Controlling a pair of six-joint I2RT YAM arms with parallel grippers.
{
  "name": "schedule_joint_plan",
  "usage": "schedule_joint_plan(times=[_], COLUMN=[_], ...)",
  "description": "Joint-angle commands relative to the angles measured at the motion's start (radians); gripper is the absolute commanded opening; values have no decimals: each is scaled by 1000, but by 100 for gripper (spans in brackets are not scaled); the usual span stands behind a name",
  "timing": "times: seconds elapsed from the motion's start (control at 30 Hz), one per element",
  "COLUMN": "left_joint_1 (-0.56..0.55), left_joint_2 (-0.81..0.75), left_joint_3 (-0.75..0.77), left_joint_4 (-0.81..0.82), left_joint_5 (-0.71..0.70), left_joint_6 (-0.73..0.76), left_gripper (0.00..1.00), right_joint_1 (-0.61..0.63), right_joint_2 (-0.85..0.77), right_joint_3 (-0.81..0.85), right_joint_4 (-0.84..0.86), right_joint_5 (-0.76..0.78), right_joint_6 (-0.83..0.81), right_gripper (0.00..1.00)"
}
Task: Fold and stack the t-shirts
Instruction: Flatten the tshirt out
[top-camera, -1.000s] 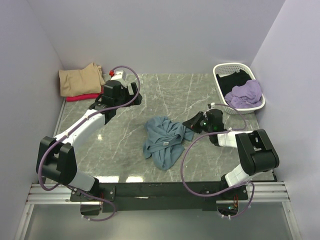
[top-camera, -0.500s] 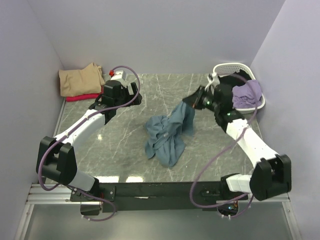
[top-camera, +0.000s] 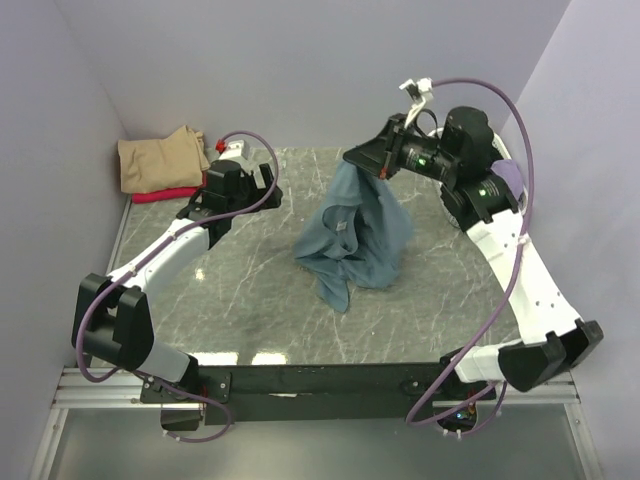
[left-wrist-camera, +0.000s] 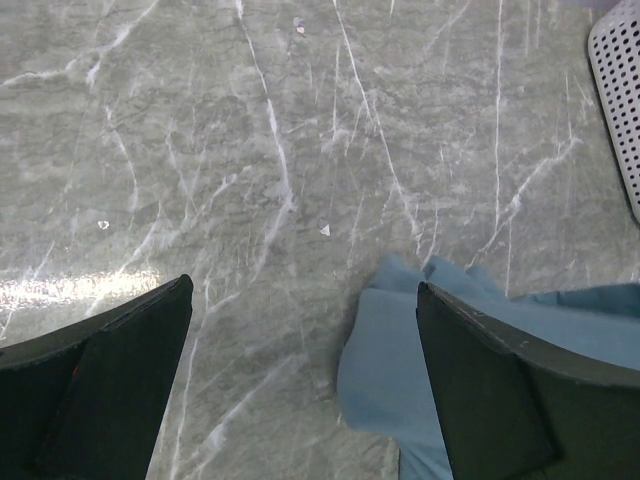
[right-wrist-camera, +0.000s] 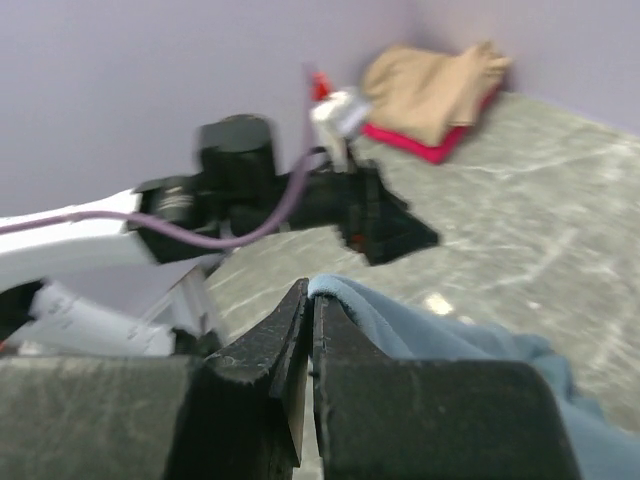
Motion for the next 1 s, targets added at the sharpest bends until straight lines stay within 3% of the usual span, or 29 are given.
schedule_joint_plan(times=[0.0,0.13,0.2,0.27,0.3,0.33,0.4,0.43,0.47,0.5,0.57,0.6,0.8,0.9,0.97], left_joint_1=[12,41,50,64,67,73,75,76,78,78,78,78,78,78,76], left_joint_2=[-56,-81,-96,-104,-110,-110,-113,-109,-101,-93,-67,-60,8,29,52], left_joint_3=[29,16,14,14,17,20,20,22,26,26,29,28,34,37,45], left_joint_4=[32,40,40,38,37,33,35,38,41,46,58,59,89,125,135], left_joint_5=[-31,-43,-40,-37,-39,-36,-16,-7,21,24,65,97,200,268,334], left_joint_6=[-25,-45,-53,-54,-56,-54,-45,-42,-41,-41,-45,-48,-70,-76,-71], left_gripper=[99,100,99,99,99,99,99,99,99,100,99,99,99,99,99], right_joint_1=[36,44,42,42,42,44,29,15,-2,-28,-74,-74,-76,-74,-76], right_joint_2=[53,141,162,168,162,136,99,50,19,-52,-123,-180,-337,-319,-303], right_joint_3=[214,453,498,499,483,421,352,297,273,249,247,233,167,231,256], right_joint_4=[-32,-24,91,209,351,446,612,607,564,342,73,-91,-311,-384,-404], right_joint_5=[-190,-311,-393,-479,-508,-534,-577,-574,-538,-475,-310,-119,491,613,614], right_joint_6=[-17,50,121,273,325,454,560,578,543,388,187,64,-49,-66,-77], right_gripper=[7,7,7,7,7,7,7,6,6,6,8,9,7,6,8])
